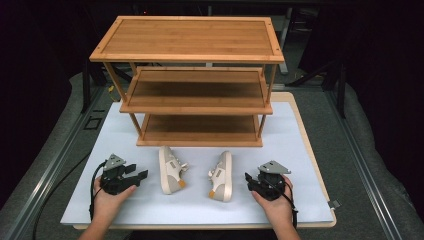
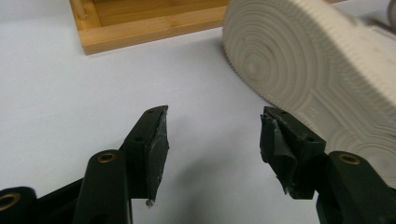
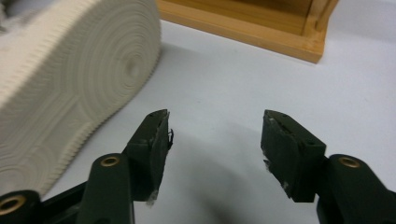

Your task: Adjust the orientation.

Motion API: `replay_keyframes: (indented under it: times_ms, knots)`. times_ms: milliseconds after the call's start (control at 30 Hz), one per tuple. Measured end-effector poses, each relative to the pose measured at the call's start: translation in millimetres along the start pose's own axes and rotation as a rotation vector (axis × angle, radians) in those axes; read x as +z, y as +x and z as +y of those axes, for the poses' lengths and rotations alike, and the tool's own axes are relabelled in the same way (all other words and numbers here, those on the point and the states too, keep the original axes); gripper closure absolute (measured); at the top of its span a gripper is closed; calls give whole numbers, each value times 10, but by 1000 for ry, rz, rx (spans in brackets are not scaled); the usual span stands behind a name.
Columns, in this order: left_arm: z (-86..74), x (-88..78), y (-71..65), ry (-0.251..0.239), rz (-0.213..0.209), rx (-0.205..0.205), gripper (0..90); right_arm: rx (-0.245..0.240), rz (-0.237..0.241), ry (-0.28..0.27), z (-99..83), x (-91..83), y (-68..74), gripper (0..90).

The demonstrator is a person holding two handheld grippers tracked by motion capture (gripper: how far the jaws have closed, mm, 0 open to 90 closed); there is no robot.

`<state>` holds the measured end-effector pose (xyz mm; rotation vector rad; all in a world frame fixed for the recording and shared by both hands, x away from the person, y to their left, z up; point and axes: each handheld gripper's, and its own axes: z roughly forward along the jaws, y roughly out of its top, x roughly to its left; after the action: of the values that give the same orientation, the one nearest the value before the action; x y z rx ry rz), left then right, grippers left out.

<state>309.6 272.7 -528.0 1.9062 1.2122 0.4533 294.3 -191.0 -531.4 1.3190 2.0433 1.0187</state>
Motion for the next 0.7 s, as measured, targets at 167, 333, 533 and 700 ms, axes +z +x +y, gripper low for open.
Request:
replay_keyframes:
  times_ms: [167,333,533,700]
  knots:
    - [23,-73,-80,-22,-5,14,418,-43,7,-29,27,-77,92,425]
    - [41,-110,-146,-38,-10,18,406,-22,23,-36,29,-79,136,427]
    - [86,-176,-258,-62,-30,35,423,-7,53,-29,23,-92,121,474]
    - [102,-188,-309,-59,-38,41,423,-2,36,-34,25,-113,116,490]
